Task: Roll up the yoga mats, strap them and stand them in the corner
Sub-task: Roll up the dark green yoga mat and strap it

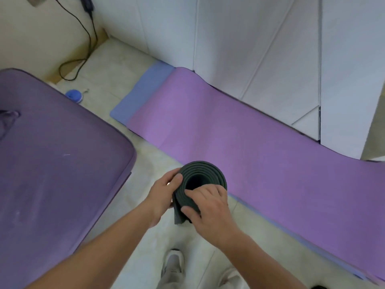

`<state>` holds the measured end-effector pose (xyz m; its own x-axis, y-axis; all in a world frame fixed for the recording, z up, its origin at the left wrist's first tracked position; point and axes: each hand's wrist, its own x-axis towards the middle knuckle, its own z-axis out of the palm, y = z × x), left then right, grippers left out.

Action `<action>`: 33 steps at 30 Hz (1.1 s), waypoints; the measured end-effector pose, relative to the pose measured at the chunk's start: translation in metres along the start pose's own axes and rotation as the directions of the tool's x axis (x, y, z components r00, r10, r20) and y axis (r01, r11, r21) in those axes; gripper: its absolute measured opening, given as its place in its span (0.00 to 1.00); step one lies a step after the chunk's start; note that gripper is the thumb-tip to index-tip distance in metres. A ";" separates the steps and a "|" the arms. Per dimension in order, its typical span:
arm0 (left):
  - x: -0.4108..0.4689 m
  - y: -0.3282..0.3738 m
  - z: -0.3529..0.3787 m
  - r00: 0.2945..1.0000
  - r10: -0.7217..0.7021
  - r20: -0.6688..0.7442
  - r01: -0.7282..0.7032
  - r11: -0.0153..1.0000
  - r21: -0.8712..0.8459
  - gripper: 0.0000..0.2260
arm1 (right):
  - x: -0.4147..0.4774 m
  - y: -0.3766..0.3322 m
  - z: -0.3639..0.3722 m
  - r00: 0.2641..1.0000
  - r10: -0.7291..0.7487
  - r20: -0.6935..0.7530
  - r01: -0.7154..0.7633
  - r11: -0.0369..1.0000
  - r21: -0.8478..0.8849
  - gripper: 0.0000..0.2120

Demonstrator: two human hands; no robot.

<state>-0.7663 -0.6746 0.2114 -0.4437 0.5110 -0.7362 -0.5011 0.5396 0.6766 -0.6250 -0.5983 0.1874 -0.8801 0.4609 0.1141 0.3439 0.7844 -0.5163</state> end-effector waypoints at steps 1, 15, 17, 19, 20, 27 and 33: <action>0.002 0.002 -0.003 1.000 -0.004 -0.002 0.004 1.000 -0.016 0.09 | 0.009 -0.002 -0.002 0.999 0.020 -0.034 -0.019 1.000 0.006 0.16; 0.000 -0.010 -0.071 0.977 -0.190 0.097 0.206 0.957 -0.205 0.12 | 0.060 -0.050 0.032 0.894 0.206 0.399 -0.049 0.927 -0.371 0.33; -0.003 -0.006 -0.074 0.970 -0.224 0.094 0.234 0.964 -0.129 0.11 | 0.051 -0.054 0.030 0.881 0.211 0.424 -0.042 0.926 -0.375 0.34; -0.011 0.001 -0.071 0.967 -0.239 0.084 0.242 0.970 -0.030 0.15 | 0.040 -0.052 0.024 0.869 0.211 0.447 -0.044 0.934 -0.356 0.33; -0.017 0.005 -0.065 0.964 -0.249 0.091 0.248 0.968 0.030 0.20 | 0.034 -0.048 0.019 0.867 0.200 0.457 -0.041 0.942 -0.334 0.32; -0.034 0.001 -0.002 0.977 -0.214 -0.005 0.203 0.920 0.336 0.38 | 0.028 0.002 -0.031 0.671 0.499 0.549 -0.573 0.819 -0.044 0.51; -0.036 0.002 0.017 0.984 -0.176 -0.008 0.164 0.896 0.413 0.22 | 0.031 0.031 -0.037 0.538 0.538 0.649 -0.748 0.659 0.074 0.26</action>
<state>-0.7384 -0.6802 0.2395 -0.3540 0.4028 -0.8441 -0.2147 0.8434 0.4925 -0.6295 -0.5444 0.2065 -0.5013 0.4006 -0.7670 0.8609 0.1416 -0.4887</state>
